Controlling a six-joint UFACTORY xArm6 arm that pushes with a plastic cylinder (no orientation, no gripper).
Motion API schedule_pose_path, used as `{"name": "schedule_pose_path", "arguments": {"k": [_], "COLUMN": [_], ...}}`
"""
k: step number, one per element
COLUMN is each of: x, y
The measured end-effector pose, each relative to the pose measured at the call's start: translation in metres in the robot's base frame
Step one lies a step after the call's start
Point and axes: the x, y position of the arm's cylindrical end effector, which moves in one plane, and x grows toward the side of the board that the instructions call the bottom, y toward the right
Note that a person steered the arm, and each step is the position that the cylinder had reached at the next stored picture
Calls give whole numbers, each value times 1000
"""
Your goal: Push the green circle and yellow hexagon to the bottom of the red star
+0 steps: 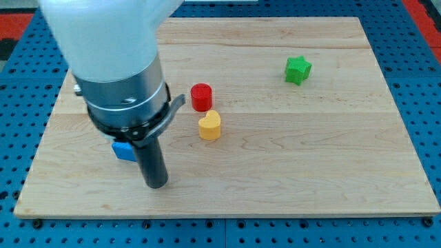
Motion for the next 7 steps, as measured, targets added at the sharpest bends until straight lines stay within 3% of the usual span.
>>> {"name": "schedule_pose_path", "arguments": {"k": [1,4,6,7], "x": [-2,18,-16,-8], "y": [-44,-38,-65,-60]}}
